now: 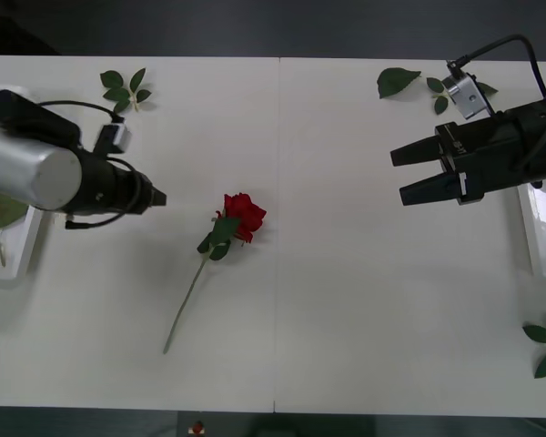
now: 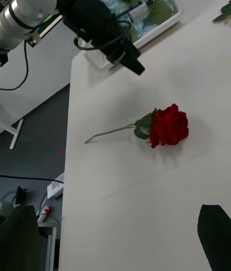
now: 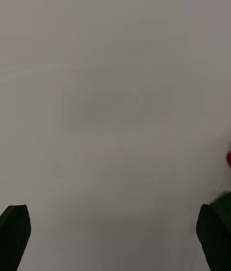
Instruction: Put the red flowers into the right box and the blue flowers into the left box
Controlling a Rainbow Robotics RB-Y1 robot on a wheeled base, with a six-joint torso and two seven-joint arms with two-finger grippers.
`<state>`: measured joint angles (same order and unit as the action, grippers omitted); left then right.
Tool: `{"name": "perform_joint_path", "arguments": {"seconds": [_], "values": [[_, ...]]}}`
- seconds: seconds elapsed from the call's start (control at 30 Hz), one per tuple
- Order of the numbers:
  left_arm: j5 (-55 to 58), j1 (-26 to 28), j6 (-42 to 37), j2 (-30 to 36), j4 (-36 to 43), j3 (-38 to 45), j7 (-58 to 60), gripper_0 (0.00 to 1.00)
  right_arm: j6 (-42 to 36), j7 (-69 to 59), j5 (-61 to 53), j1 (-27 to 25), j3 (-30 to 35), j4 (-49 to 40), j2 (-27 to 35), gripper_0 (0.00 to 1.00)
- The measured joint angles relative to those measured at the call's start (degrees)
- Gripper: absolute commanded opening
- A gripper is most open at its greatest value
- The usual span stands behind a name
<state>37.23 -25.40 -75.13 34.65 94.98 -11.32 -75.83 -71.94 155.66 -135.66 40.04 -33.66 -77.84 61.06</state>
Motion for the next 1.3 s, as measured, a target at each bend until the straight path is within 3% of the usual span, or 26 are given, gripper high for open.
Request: {"name": "perform_joint_path", "arguments": {"seconds": [0.2, 0.37, 0.67, 0.93, 1.3], "values": [[-8.85, -2.09, -0.29, -5.08, 0.01, -8.67, -0.24, 1.00, -0.19, 0.00, 0.00, 0.00, -0.03, -0.07, 1.22, 0.96], [-12.27, -4.65, -5.98, -9.16, 1.29, -11.97, -2.30, 1.00, -0.20, 0.00, 0.00, 0.00, -0.04, -0.08, 1.27, 0.96], [-12.14, -3.98, -17.27, -10.55, 13.73, -12.00, -9.69, 1.00, -0.23, 0.00, -0.05, 0.00, -0.05, -0.10, 1.27, 0.97], [-13.12, 4.00, -13.57, -9.66, 16.85, -11.77, -14.15, 1.00, -0.32, 0.00, -0.05, 0.00, -0.05, -0.10, 1.27, 0.96], [-18.29, 4.37, -2.91, -9.28, 7.95, -14.52, -15.80, 1.00, -0.63, 0.00, -0.05, 0.00, -0.06, -0.10, 1.27, 0.97]]}}
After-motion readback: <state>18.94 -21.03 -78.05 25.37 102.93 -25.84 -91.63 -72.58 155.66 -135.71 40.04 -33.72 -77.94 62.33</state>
